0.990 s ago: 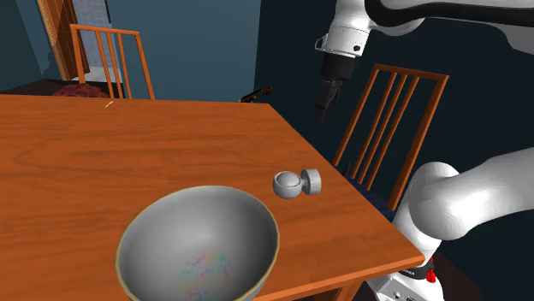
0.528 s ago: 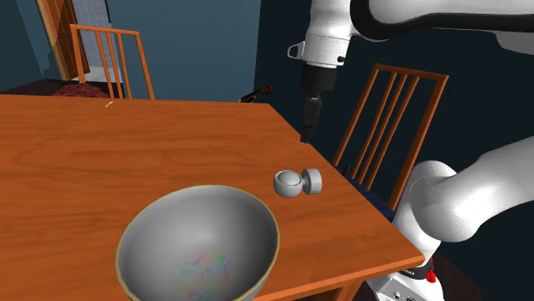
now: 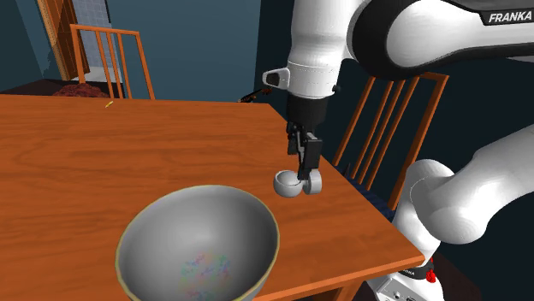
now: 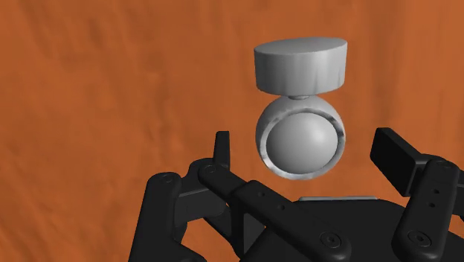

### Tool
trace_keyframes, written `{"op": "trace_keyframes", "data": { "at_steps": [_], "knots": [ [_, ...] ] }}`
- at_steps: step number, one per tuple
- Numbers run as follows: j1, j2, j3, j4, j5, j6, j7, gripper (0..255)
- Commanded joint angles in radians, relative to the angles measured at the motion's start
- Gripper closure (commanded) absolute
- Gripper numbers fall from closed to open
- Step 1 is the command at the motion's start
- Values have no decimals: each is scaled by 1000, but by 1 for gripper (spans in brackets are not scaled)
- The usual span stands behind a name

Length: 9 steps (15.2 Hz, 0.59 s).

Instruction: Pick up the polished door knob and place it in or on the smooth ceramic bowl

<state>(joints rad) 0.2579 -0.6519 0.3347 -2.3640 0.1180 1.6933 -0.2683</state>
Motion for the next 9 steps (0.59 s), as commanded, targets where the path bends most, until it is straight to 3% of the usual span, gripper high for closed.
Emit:
{"op": "trace_keyframes", "data": {
  "at_steps": [1,9],
  "knots": [
    [13,1,13,-18,2,16,-7,0],
    [17,-2,22,-107,10,103,-9,0]
  ]
}}
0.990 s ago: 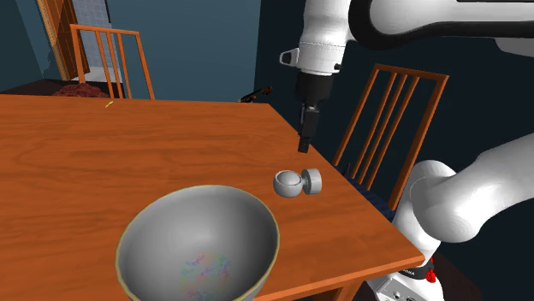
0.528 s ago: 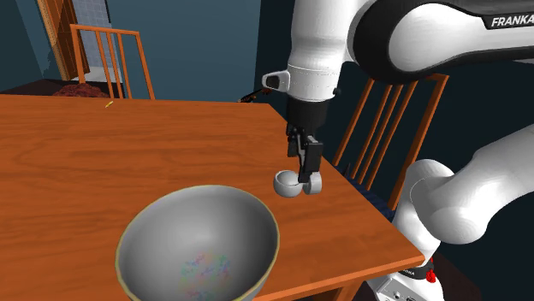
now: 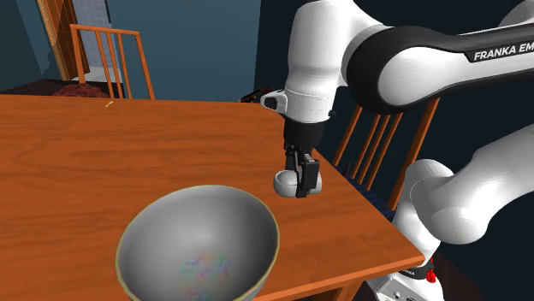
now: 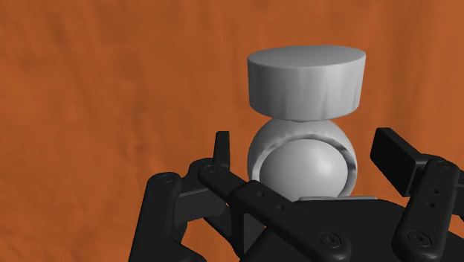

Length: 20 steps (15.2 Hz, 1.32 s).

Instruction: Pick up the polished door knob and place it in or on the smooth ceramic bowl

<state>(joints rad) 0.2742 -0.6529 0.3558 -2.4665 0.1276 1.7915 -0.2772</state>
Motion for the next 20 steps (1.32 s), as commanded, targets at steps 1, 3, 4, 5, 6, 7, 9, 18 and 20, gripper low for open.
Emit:
{"op": "trace_keyframes", "data": {
  "at_steps": [1,3,4,5,6,7,9,18,20],
  "knots": [
    [0,-1,0,-5,1,5,0,0],
    [0,-1,0,-5,1,5,0,0],
    [0,-1,0,-5,1,5,0,0],
    [0,-1,0,-5,1,5,0,0],
    [0,-1,0,-5,1,4,0,0],
    [0,-1,0,-5,1,4,0,255],
    [0,0,0,-5,1,4,0,255],
    [-1,-3,-4,20,-3,-23,-2,255],
    [-3,-4,-8,46,-6,-50,-3,255]
  ]
}}
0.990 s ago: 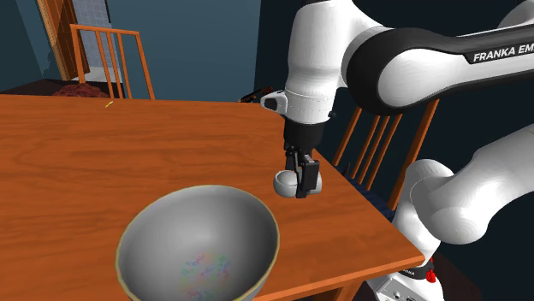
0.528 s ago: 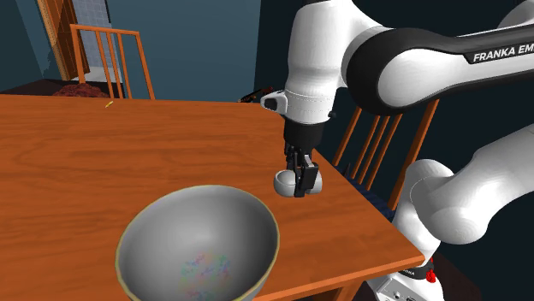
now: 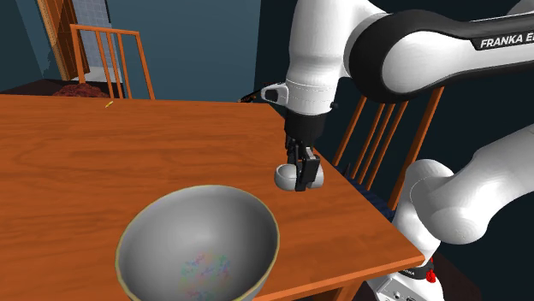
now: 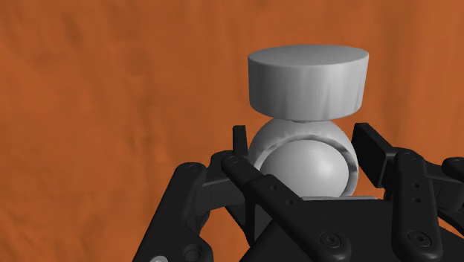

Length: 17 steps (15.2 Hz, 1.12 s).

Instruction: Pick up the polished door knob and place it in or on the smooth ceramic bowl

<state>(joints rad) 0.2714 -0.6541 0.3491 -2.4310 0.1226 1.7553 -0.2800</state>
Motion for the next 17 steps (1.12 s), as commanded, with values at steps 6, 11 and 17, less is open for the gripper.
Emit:
{"op": "trace_keyframes", "data": {
  "at_steps": [6,11,17],
  "knots": [
    [-5,-1,-13,92,-10,-92,-3,255],
    [-10,7,-21,164,-18,-157,-5,255],
    [-16,24,-29,256,-27,-233,-7,255]
  ]
}}
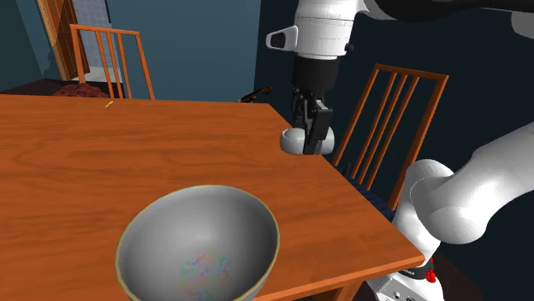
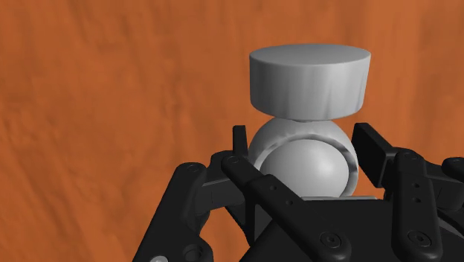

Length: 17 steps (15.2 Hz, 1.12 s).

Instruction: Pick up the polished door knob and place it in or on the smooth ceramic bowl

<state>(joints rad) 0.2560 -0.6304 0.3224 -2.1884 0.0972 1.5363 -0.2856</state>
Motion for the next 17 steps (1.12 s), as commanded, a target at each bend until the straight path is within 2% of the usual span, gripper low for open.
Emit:
{"op": "trace_keyframes", "data": {
  "at_steps": [1,12,17],
  "knots": [
    [-2,3,-4,30,-3,-26,-2,255],
    [-13,50,-11,204,-19,-155,-1,255],
    [-7,168,102,315,5,-145,128,255]
  ]
}}
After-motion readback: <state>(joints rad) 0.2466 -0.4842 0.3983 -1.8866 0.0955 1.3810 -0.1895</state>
